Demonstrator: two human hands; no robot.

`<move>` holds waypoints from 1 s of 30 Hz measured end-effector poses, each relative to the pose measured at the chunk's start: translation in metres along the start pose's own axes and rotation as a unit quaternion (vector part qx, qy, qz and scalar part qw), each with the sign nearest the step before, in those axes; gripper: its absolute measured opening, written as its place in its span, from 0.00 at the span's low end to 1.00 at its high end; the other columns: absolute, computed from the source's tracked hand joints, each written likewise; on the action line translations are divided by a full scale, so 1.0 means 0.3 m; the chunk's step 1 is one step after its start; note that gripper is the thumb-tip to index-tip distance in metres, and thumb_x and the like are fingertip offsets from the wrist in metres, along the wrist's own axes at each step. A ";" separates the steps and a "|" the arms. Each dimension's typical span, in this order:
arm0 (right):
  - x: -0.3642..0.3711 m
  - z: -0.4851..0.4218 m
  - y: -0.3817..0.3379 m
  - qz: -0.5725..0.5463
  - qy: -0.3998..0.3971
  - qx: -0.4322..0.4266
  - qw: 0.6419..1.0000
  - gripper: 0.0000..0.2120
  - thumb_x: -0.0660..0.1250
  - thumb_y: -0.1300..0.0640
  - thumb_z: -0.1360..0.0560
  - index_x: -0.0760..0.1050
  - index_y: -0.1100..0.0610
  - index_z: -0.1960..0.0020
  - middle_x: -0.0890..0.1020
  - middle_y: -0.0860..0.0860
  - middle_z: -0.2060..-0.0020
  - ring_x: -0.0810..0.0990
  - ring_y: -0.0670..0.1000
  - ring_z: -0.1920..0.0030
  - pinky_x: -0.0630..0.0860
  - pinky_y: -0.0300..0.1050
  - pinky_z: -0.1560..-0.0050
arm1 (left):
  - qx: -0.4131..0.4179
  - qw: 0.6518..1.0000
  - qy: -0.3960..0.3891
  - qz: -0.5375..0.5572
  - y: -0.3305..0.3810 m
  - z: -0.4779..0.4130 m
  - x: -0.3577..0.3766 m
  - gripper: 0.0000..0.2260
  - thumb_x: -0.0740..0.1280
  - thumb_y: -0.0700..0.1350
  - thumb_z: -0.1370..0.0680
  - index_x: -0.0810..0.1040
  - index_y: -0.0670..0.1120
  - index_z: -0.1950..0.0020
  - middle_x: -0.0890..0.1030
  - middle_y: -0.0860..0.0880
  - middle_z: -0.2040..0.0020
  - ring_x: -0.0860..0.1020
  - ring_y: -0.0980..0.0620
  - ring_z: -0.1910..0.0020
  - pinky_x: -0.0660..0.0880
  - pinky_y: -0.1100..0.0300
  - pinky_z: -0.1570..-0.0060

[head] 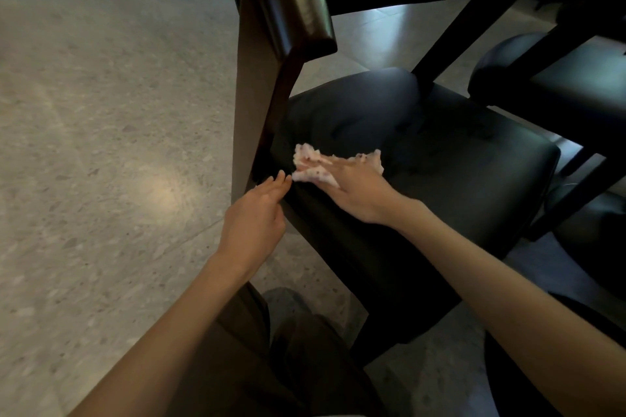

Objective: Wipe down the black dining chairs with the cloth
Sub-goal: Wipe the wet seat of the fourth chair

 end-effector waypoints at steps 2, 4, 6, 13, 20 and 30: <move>-0.020 0.077 -0.010 -0.009 -0.009 0.027 1.000 0.15 0.52 0.47 0.17 0.73 0.42 0.35 0.77 0.45 0.36 0.76 0.47 0.38 0.65 0.52 0.35 | -0.004 1.000 0.002 0.000 0.001 0.003 -0.002 0.22 0.60 0.37 0.20 0.68 0.50 0.27 0.68 0.54 0.28 0.66 0.55 0.28 0.64 0.61 0.33; -0.076 0.150 0.022 -0.057 0.016 0.072 0.996 0.09 0.58 0.50 0.18 0.76 0.48 0.44 0.81 0.46 0.54 0.81 0.45 0.54 0.72 0.43 0.53 | -0.005 1.000 0.006 -0.001 0.007 0.006 -0.004 0.20 0.60 0.39 0.19 0.68 0.49 0.27 0.69 0.52 0.27 0.65 0.55 0.27 0.61 0.63 0.33; -0.159 0.203 0.114 -0.064 0.099 0.090 0.989 0.10 0.59 0.53 0.19 0.76 0.48 0.41 0.79 0.46 0.53 0.81 0.47 0.55 0.72 0.39 0.57 | -0.008 1.000 0.015 -0.001 0.030 0.006 -0.008 0.19 0.59 0.42 0.18 0.68 0.49 0.27 0.69 0.51 0.27 0.63 0.54 0.26 0.62 0.61 0.32; -0.242 0.219 0.646 0.062 0.087 0.306 0.946 0.20 0.50 0.47 0.16 0.63 0.47 0.25 0.59 0.54 0.23 0.54 0.61 0.24 0.51 0.62 0.27 | 0.042 0.999 -0.027 -0.021 0.205 -0.040 0.046 0.20 0.55 0.50 0.17 0.61 0.54 0.24 0.62 0.53 0.24 0.56 0.53 0.24 0.58 0.56 0.28; -0.131 0.236 0.334 0.004 0.096 0.171 0.981 0.19 0.57 0.58 0.18 0.70 0.47 0.29 0.65 0.50 0.25 0.69 0.53 0.30 0.59 0.43 0.32 | 0.051 0.996 -0.057 -0.054 0.271 -0.115 0.100 0.21 0.53 0.50 0.17 0.59 0.51 0.23 0.60 0.49 0.23 0.54 0.48 0.23 0.51 0.53 0.25; -0.268 0.461 0.360 -0.200 0.329 0.236 0.892 0.11 0.58 0.50 0.18 0.78 0.50 0.45 0.80 0.44 0.69 0.80 0.43 0.67 0.75 0.45 0.61 | 0.068 0.994 -0.073 -0.045 0.333 -0.208 0.138 0.22 0.54 0.50 0.17 0.59 0.51 0.23 0.58 0.48 0.22 0.52 0.47 0.22 0.49 0.50 0.24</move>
Point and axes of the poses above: each hand's wrist, its own z-axis away from the middle knuckle, its own x-axis out of the palm, y = z × x, the point moved 4 cm from there along -z, towards the middle knuckle
